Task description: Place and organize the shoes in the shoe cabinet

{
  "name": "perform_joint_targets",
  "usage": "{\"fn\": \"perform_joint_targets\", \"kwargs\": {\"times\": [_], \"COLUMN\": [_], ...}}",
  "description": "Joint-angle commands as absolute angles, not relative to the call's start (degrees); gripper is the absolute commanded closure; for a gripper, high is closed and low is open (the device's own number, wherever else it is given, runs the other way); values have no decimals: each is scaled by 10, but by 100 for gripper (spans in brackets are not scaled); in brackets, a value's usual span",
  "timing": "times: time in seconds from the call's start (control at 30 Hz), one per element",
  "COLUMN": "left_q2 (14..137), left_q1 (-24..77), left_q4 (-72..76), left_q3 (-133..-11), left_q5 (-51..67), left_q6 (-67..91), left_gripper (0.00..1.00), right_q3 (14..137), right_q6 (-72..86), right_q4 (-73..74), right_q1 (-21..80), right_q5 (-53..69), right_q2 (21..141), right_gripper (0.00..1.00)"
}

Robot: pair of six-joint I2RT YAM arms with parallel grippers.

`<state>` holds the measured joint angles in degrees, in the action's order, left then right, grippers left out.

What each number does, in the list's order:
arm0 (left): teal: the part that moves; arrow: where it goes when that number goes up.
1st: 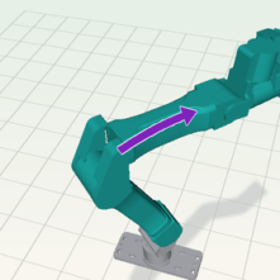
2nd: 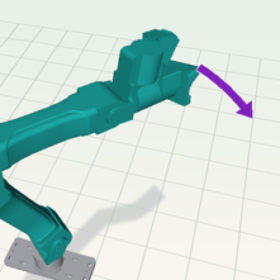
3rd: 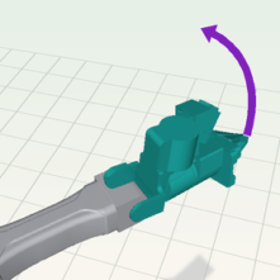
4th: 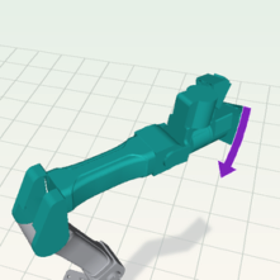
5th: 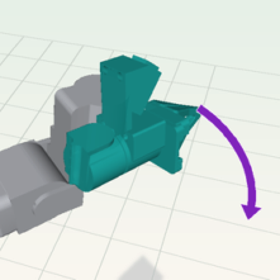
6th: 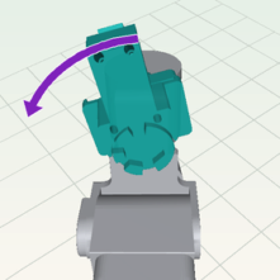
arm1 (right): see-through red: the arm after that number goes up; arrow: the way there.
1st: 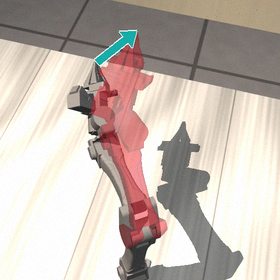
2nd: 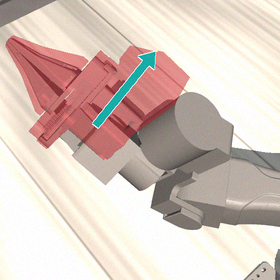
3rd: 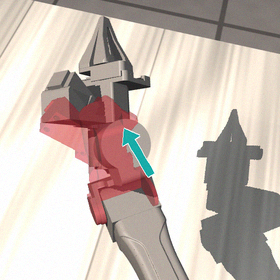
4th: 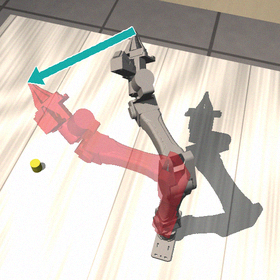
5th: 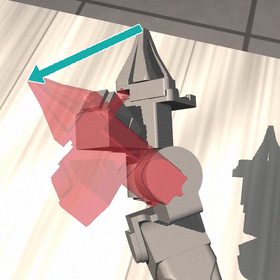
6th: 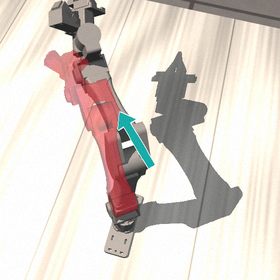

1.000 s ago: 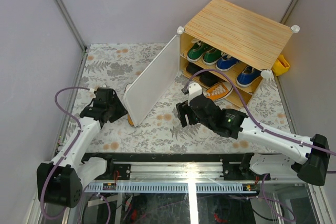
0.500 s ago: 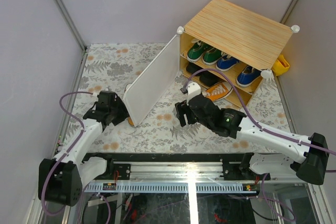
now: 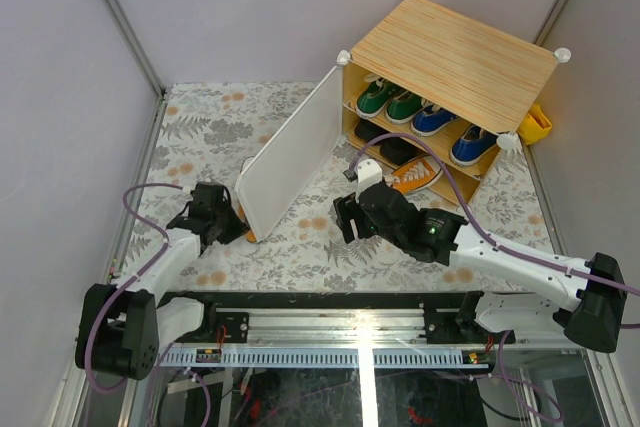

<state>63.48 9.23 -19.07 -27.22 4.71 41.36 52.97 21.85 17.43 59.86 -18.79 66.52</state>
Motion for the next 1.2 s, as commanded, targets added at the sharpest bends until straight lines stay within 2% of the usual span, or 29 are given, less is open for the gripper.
{"fn": "perform_joint_targets", "kwargs": {"times": [0.0,0.2,0.53,0.7,0.97,1.07,1.17], "left_q2": [642,583,521,518,536,543,553], "left_q1": [99,99,98,98,98,98,98], "left_q4": [-152,-233,-399,-442,-473,-476,-484], "left_q3": [-253,-324,-586,-724,-966,-1023,-1049], "left_q5": [68,24,-134,-160,-117,-124,-131], "left_q6": [411,390,310,291,288,284,269], "left_gripper": [100,100,100,100,100,100,100], "right_q3": [525,519,527,569,689,725,761], "right_q6": [221,220,211,188,144,139,153], "right_q4": [152,152,121,76,-31,-68,-43], "right_q1": [600,601,600,600,600,594,591], "right_q5": [-199,-203,-194,-172,-142,-143,-172], "right_q2": [664,666,702,784,946,999,1025], "right_gripper": [24,24,23,23,23,23,23]}}
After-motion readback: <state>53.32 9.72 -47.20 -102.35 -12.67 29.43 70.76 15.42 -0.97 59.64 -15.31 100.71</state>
